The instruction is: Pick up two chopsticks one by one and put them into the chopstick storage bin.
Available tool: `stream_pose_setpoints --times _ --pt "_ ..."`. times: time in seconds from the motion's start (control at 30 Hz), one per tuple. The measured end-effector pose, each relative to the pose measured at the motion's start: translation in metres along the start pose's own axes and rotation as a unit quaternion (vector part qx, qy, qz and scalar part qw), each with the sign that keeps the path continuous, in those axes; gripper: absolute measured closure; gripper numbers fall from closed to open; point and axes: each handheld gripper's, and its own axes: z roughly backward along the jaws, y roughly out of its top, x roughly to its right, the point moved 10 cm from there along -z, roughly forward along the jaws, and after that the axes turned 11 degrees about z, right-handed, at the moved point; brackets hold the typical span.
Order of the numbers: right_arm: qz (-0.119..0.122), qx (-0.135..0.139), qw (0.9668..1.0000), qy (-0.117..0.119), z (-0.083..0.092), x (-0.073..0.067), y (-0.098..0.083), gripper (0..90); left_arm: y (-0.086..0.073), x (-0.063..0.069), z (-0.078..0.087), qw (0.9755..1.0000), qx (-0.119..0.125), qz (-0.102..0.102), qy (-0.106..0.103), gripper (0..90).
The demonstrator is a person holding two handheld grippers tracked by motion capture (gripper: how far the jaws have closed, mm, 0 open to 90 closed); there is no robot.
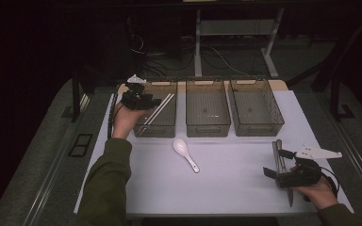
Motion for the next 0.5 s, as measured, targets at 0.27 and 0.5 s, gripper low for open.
stream_pose_setpoints --times 0.27,0.5 --pt "0.001 0.0 1.0 0.0 0.0 0.0 0.0 0.9 -0.017 0.032 0.016 0.9994 0.008 -0.012 -0.031 41.6" --pt "0.0 0.001 1.0 -0.002 0.0 0.001 0.0 0.9 -0.038 0.056 0.026 0.9986 0.005 -0.031 -0.041 40.0"
